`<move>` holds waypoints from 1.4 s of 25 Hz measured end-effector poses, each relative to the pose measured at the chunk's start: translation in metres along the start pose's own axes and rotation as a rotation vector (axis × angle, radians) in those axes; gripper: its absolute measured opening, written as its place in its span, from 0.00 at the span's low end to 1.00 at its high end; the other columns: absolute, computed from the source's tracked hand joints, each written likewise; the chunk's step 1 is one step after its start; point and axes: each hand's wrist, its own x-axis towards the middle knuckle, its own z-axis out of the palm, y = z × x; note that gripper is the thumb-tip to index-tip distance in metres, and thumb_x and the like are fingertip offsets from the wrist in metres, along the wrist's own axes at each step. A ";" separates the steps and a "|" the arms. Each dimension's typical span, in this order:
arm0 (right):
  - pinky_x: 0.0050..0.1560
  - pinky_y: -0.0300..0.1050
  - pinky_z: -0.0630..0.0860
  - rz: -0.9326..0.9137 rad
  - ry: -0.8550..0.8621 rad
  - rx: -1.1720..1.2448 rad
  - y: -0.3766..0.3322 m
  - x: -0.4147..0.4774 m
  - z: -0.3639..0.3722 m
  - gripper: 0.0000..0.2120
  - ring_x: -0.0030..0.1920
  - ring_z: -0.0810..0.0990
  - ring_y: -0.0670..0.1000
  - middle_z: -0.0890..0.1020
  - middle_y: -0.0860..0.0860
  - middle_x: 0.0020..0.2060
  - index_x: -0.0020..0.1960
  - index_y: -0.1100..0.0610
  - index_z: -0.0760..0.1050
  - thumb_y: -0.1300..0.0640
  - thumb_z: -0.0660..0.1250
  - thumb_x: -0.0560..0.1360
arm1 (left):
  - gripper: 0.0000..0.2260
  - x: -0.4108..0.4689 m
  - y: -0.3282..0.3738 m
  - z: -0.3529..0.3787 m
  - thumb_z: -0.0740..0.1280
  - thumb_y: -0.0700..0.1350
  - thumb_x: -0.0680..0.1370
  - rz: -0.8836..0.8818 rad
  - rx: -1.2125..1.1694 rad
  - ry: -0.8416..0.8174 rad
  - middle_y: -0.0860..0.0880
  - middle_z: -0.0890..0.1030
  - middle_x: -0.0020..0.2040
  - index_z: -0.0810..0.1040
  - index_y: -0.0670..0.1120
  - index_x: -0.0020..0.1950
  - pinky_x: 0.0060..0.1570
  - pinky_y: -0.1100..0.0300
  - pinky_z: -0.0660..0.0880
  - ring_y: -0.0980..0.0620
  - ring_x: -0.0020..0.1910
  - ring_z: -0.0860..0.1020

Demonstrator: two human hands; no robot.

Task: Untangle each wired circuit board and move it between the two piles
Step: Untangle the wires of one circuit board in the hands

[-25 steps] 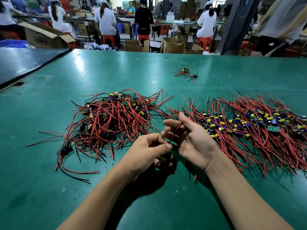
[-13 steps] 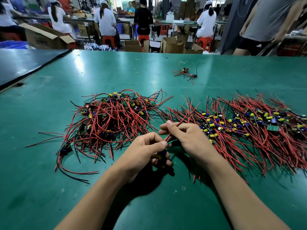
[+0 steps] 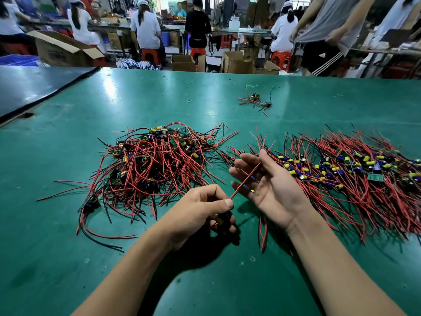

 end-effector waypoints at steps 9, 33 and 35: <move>0.56 0.57 0.81 0.140 -0.160 0.288 -0.008 -0.004 -0.001 0.22 0.47 0.87 0.54 0.83 0.51 0.30 0.32 0.56 0.81 0.50 0.61 0.80 | 0.04 -0.001 0.001 -0.001 0.68 0.37 0.75 -0.020 -0.010 -0.008 0.39 0.80 0.35 0.74 0.39 0.42 0.38 0.56 0.76 0.43 0.32 0.80; 0.24 0.38 0.67 -0.306 -0.061 -0.347 0.029 -0.012 0.035 0.12 0.24 0.70 0.47 0.78 0.52 0.31 0.38 0.52 0.73 0.49 0.67 0.79 | 0.03 0.007 0.011 -0.013 0.72 0.39 0.69 0.302 -0.572 0.312 0.44 0.85 0.45 0.84 0.46 0.40 0.43 0.60 0.81 0.50 0.42 0.84; 0.25 0.38 0.67 -0.197 -0.064 -0.204 0.020 -0.010 0.032 0.12 0.24 0.70 0.47 0.78 0.52 0.31 0.39 0.55 0.72 0.48 0.69 0.74 | 0.07 0.007 0.010 -0.013 0.71 0.34 0.68 0.288 -0.622 0.225 0.42 0.85 0.47 0.85 0.44 0.40 0.46 0.59 0.81 0.46 0.47 0.85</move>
